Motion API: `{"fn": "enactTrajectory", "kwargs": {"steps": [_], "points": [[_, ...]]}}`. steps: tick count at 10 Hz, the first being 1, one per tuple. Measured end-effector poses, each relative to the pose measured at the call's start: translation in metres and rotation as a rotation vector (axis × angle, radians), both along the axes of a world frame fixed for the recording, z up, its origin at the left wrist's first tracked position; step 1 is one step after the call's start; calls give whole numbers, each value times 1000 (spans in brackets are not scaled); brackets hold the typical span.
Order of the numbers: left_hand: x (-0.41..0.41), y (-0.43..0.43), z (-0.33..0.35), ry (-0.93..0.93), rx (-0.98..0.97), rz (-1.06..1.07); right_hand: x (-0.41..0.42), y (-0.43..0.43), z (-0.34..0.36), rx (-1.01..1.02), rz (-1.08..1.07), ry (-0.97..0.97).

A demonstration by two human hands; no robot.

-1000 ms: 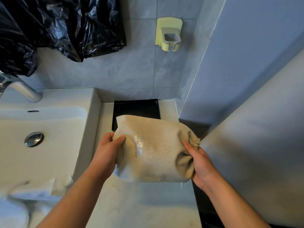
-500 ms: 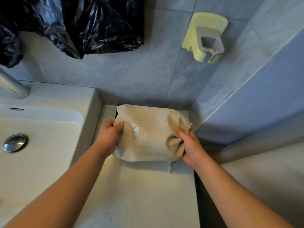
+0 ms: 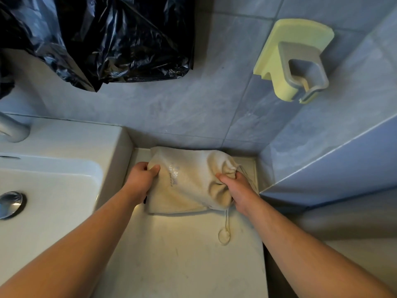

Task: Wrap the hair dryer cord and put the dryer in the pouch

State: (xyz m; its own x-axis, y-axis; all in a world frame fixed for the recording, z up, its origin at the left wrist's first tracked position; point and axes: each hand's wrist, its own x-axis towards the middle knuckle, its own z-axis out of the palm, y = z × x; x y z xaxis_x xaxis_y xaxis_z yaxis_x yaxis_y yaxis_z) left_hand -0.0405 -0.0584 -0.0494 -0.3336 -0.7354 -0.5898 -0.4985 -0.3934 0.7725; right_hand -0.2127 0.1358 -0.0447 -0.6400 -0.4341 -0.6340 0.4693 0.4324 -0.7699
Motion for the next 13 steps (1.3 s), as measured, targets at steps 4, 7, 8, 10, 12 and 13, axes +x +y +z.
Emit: {"fn": "enactTrajectory", "kwargs": {"steps": [4, 7, 8, 10, 12, 13], "points": [[-9, -6, -2, -156, -395, -211, -4, 0, 10, 203, 70, 315], [10, 31, -17, -214, -722, -593, 19, 23, 2, 306, 498, 722], [12, 29, -21, -241, -704, -661, 18, 23, -2, 318, 497, 677], [14, 24, -8, -266, -674, -716, 14, 23, 8, 339, 543, 648], [20, 13, 5, -311, -642, -791, 21, 20, 50, 358, 533, 758], [14, 11, 18, -276, -707, -791, 39, 26, 126, -64, 299, 663]]}}
